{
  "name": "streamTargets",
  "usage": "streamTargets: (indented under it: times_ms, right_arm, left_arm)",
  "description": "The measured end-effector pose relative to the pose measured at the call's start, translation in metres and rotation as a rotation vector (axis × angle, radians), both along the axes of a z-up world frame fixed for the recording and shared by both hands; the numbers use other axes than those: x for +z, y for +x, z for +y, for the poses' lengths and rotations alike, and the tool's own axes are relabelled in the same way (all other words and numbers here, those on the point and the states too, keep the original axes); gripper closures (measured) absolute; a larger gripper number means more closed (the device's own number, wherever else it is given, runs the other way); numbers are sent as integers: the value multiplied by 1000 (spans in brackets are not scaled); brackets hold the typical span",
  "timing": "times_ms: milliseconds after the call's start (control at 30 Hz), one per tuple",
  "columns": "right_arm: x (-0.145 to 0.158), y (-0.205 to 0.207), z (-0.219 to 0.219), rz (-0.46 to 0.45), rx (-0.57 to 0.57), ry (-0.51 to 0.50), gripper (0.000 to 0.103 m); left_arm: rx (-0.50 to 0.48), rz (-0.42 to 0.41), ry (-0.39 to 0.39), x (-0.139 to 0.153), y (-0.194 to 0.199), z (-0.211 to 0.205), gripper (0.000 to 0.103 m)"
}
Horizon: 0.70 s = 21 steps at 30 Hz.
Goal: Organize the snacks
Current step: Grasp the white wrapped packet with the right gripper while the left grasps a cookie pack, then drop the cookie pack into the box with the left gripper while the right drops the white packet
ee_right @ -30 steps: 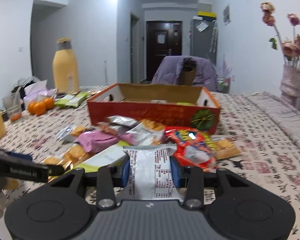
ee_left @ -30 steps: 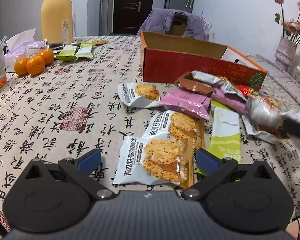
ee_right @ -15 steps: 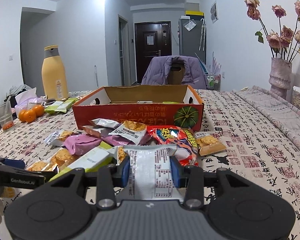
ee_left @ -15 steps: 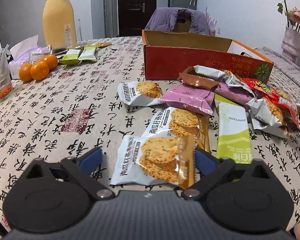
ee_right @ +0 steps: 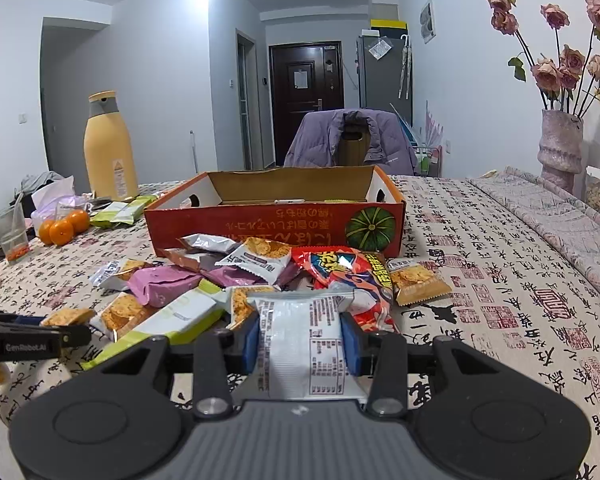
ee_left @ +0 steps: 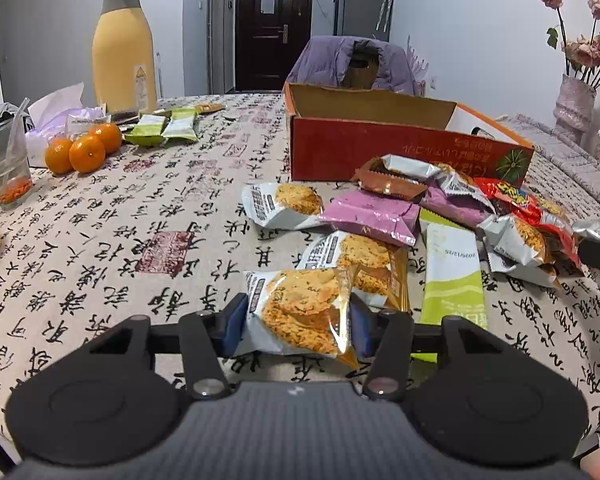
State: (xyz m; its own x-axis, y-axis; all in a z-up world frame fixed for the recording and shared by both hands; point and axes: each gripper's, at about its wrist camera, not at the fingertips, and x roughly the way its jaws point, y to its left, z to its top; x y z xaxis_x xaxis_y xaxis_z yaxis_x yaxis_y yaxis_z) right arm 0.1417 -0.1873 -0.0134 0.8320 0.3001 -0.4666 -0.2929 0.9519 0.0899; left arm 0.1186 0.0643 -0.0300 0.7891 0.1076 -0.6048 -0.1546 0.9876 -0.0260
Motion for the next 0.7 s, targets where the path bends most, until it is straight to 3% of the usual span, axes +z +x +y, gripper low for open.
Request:
streamTargets:
  times_ms: [333,700]
  right_arm:
    - [10,7,-6,-35,-16,11,63]
    - [41,52,-3,-106,-20,31,63]
  left_arm:
    - [-29,-87,-2,29,6,-2,51]
    - [-65,-190,-3,65,52,-15,51]
